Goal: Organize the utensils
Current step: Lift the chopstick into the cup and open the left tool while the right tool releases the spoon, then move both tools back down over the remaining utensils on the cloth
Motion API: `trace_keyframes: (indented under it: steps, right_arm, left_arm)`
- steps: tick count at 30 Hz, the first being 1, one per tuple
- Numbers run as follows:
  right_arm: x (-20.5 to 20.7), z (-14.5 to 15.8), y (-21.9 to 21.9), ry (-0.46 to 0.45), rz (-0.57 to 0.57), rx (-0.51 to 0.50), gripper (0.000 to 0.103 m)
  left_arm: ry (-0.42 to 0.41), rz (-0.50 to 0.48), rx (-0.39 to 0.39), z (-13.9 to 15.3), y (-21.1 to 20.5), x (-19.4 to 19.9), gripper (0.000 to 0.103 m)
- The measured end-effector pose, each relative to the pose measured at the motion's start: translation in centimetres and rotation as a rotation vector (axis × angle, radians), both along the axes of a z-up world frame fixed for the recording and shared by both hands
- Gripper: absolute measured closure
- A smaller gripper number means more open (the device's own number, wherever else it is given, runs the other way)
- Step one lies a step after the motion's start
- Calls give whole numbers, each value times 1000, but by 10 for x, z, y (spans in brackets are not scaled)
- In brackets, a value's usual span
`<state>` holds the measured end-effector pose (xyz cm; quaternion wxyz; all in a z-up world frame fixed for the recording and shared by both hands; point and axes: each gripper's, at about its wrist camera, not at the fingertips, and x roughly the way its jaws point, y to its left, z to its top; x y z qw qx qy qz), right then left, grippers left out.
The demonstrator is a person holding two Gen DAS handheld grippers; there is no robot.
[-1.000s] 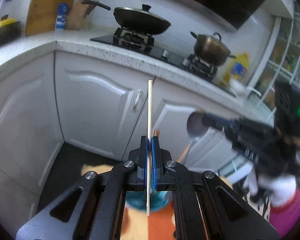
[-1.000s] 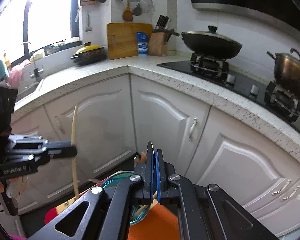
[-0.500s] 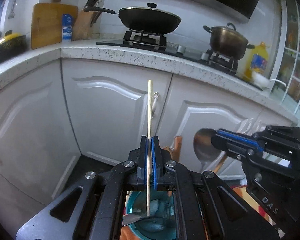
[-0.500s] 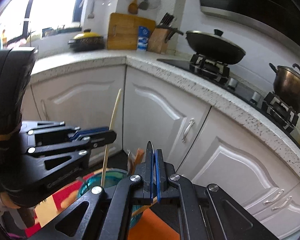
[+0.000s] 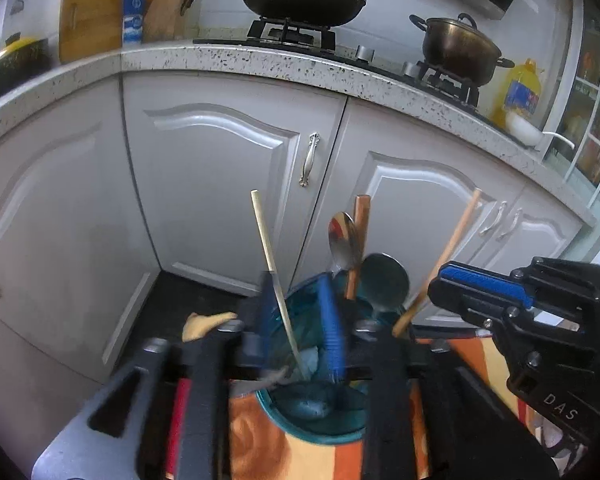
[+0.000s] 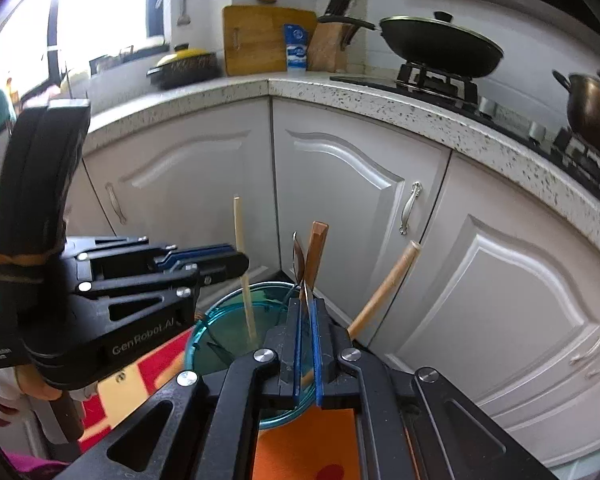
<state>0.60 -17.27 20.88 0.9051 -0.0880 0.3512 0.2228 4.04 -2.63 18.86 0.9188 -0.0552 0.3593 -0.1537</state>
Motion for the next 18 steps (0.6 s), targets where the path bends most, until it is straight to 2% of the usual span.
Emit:
trace_keyframes:
  steps: [3, 8, 12, 18]
  right_arm:
    - [-9, 1, -7, 15, -11, 29, 81]
    - [-29, 5, -17, 28, -23, 59, 80]
    - [-46, 4, -23, 36, -42, 83, 71]
    - [-72, -2, -35, 54, -79, 92, 70]
  left_arm:
    - [-2, -5, 1, 6, 2, -8, 66]
    - [13, -7, 14, 14, 4, -27, 63]
    - [9, -30, 41, 20, -3, -47, 62]
    - [13, -73, 66, 20, -19, -77, 61]
